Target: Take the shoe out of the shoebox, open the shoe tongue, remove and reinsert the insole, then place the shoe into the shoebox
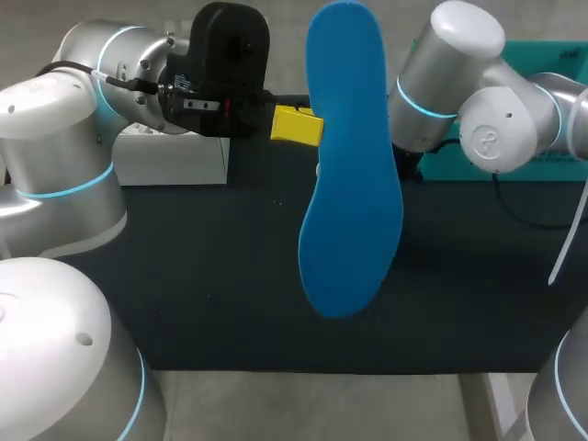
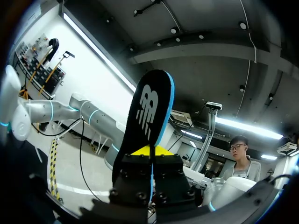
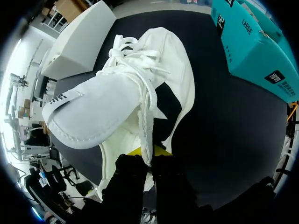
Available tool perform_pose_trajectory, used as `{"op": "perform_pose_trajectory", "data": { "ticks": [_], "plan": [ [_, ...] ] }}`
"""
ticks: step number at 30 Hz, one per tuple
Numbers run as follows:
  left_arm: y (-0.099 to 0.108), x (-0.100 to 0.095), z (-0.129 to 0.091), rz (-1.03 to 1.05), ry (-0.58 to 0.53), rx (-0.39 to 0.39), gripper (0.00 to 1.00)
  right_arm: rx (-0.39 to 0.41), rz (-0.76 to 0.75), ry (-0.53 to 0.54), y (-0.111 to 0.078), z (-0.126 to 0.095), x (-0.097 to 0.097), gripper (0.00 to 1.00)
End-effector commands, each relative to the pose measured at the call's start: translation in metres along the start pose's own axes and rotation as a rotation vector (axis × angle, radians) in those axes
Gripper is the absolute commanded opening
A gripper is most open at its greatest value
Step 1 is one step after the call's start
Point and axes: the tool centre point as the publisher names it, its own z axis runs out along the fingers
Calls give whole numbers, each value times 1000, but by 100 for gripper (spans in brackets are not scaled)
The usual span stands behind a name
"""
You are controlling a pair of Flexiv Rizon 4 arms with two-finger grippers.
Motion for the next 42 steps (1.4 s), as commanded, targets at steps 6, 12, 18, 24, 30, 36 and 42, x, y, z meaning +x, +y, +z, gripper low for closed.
{"op": "perform_pose_trajectory", "data": {
  "ticks": [6,12,18,24,30,36,42],
  "plan": [
    [1,0,0,1,1,0,0,14,-7,7,-3,5,-13,0],
    [1,0,0,1,1,0,0,25,-10,31,-1,15,-20,0],
    [1,0,0,1,1,0,0,39,16,72,1,23,-22,11],
    [1,0,0,1,1,0,0,63,49,55,-3,18,-21,100],
    [1,0,0,1,1,0,0,27,50,83,-10,0,-16,100],
    [1,0,0,1,1,0,0,70,2,0,-11,-39,-14,100],
    [1,0,0,1,1,0,0,69,-95,-24,-5,-77,-12,100]
  ]
}}
